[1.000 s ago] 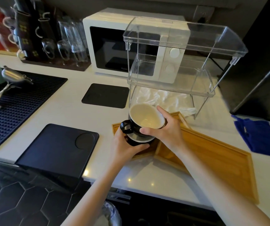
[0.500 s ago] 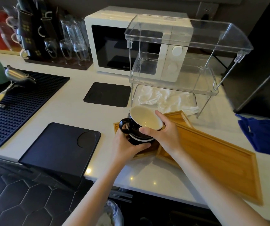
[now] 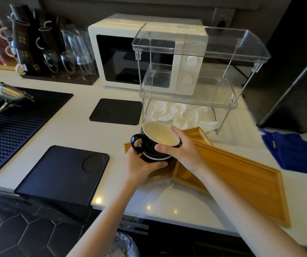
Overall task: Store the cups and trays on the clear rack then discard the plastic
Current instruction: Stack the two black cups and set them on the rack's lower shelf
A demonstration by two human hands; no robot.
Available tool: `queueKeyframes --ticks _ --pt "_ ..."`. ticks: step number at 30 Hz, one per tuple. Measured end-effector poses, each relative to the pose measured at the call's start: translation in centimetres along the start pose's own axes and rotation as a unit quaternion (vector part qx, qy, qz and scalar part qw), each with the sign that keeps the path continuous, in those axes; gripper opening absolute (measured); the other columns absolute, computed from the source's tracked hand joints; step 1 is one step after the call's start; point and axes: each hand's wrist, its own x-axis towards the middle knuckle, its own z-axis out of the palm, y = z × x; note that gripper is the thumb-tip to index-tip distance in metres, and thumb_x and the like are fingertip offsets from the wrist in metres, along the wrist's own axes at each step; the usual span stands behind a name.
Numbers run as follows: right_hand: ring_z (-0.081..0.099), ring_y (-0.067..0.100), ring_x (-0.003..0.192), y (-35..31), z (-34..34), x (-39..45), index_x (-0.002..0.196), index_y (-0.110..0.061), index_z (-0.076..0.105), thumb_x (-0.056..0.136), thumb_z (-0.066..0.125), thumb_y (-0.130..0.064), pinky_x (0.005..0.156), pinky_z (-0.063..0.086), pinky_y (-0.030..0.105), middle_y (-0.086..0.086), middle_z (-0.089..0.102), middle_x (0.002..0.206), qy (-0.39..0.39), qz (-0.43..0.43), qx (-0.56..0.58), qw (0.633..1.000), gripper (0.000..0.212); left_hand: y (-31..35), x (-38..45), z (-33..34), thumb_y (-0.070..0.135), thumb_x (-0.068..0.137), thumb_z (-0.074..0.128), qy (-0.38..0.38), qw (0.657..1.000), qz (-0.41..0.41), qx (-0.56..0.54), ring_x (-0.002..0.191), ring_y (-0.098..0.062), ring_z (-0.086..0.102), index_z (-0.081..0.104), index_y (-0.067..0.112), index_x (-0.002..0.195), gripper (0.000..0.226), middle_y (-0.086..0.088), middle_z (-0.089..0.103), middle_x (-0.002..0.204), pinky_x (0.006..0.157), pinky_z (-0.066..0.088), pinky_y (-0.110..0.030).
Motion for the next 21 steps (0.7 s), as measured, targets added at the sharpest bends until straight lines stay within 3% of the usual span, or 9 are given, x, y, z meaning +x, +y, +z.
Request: queueKeyframes --ticks 2,4,6,9,13,15,17,21 --pt "0.044 -0.024 0.087 -0.5 -0.5 0.3 0.126 -0.032 0.044 0.063 0.079 -0.037 0.065 0.040 -0.002 -0.030 0.045 0.103 0.002 -0.008 0.001 1.000 0.073 1.0 0.4 -0.1 0.047 0.035 0.082 0.001 1.000 0.016 0.001 0.089 -0.006 0.065 0.061 0.025 0.101 0.073 0.008 0.070 0.092 0.081 0.055 -0.035" --pt "0.047 -0.011 0.101 -1.1 -1.2 0.7 0.133 -0.029 0.038 0.052 0.075 -0.053 0.075 0.044 0.006 -0.023 0.048 0.114 0.018 -0.020 -0.011 1.000 0.093 2.5 1.0 -0.3 0.036 0.039 0.087 -0.003 0.999 0.041 -0.004 0.080 0.008 0.063 0.062 0.023 0.101 0.069 0.014 0.067 0.085 0.072 0.053 -0.017" --pt "0.045 0.007 0.117 -1.9 -2.2 1.0 0.137 -0.028 0.032 0.046 0.071 -0.059 0.093 0.045 0.023 -0.010 0.046 0.131 0.037 -0.026 -0.011 0.999 0.104 4.2 1.8 -0.4 0.022 0.042 0.090 -0.021 0.998 0.063 -0.022 0.077 0.017 0.060 0.060 0.021 0.103 0.068 0.017 0.065 0.085 0.063 0.046 -0.003" --pt "0.045 0.016 0.123 -3.0 -4.1 1.6 0.138 -0.028 0.031 0.045 0.073 -0.057 0.103 0.042 0.037 -0.003 0.048 0.136 0.055 -0.037 0.011 0.998 0.105 6.4 3.1 -0.2 0.032 0.037 0.087 -0.031 0.995 0.092 -0.032 0.085 0.011 0.062 0.056 0.031 0.101 0.072 0.014 0.067 0.090 0.068 0.048 -0.005" --pt "0.055 0.012 0.111 -3.9 -6.4 2.5 0.117 -0.031 0.050 0.053 0.077 -0.045 0.088 0.050 0.026 -0.007 0.061 0.116 0.063 -0.068 0.048 0.995 0.071 8.3 4.7 0.9 0.053 0.031 0.078 -0.017 0.992 0.124 0.002 0.088 0.002 0.062 0.056 0.027 0.110 0.086 0.012 0.066 0.095 0.077 0.048 -0.013" --pt "0.057 0.010 0.107 -4.2 -7.5 2.9 0.110 -0.035 0.054 0.056 0.077 -0.042 0.084 0.050 0.024 -0.009 0.063 0.111 0.073 -0.078 0.055 0.993 0.060 9.2 5.5 1.6 0.050 0.033 0.083 -0.022 0.991 0.131 0.013 0.084 0.008 0.058 0.055 0.022 0.112 0.088 0.016 0.064 0.091 0.071 0.046 -0.004" --pt "0.059 0.006 0.105 -4.4 -8.6 3.3 0.115 -0.031 0.054 0.055 0.076 -0.045 0.084 0.051 0.024 -0.008 0.064 0.111 0.083 -0.081 0.066 0.991 0.066 10.0 6.4 2.3 0.040 0.040 0.087 -0.027 0.989 0.143 0.024 0.079 0.014 0.054 0.056 0.020 0.111 0.080 0.025 0.058 0.084 0.065 0.041 0.004" --pt "0.061 -0.002 0.093 -4.9 -10.4 4.1 0.105 -0.034 0.058 0.063 0.077 -0.030 0.073 0.051 0.011 -0.010 0.066 0.103 0.083 -0.095 0.074 0.989 0.046 11.4 7.7 3.6 0.035 0.043 0.088 -0.037 0.985 0.166 0.031 0.082 0.010 0.056 0.055 0.024 0.110 0.076 0.027 0.057 0.085 0.066 0.044 -0.002"
